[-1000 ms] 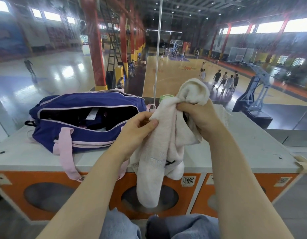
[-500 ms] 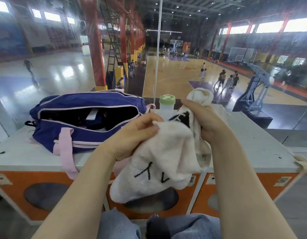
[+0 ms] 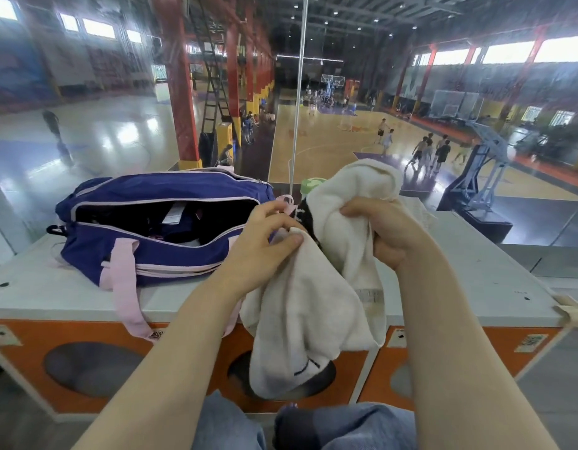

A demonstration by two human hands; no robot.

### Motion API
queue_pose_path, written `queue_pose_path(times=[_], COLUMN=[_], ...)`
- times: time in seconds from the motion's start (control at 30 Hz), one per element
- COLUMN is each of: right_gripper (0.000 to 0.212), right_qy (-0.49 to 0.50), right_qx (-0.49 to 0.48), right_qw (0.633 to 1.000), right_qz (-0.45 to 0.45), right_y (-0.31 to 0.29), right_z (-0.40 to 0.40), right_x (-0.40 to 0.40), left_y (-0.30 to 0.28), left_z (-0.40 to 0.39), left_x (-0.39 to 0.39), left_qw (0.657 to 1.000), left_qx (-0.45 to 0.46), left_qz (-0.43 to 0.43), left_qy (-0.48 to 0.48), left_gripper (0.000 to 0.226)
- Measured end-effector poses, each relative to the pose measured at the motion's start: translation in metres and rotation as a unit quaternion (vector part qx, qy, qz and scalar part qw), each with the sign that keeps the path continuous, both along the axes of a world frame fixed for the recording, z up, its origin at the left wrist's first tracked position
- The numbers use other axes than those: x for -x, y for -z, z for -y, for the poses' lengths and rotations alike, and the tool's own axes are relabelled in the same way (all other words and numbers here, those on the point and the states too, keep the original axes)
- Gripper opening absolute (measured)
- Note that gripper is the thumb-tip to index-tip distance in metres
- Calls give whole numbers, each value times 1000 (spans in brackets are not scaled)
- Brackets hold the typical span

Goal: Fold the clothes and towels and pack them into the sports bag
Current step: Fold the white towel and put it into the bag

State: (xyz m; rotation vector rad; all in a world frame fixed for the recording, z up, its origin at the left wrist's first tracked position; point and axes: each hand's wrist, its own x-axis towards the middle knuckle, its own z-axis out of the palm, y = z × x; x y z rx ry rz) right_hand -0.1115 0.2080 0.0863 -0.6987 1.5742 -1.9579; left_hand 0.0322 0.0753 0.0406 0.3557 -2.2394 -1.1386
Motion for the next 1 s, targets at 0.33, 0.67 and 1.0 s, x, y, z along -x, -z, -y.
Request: queue_pose_path(times=[0.33, 0.67, 1.0], right_gripper=[20, 32, 48], right_qy=[-117, -15, 71], right_qx=[49, 108, 61], right_qw=[991, 993, 996], right_qz=[43, 52, -6], right_y=[-6, -6, -1], right_z=[-8, -3, -8], right_x=[-6, -10, 10], left_y=[-3, 4, 4], left_z=[-8, 1, 8], left_x=[-12, -6, -12], left_qw=[957, 941, 940], left_qx=[-142, -270, -260], left_qz=[42, -41, -62], left_qy=[249, 198, 211], left_gripper=[10, 13, 15])
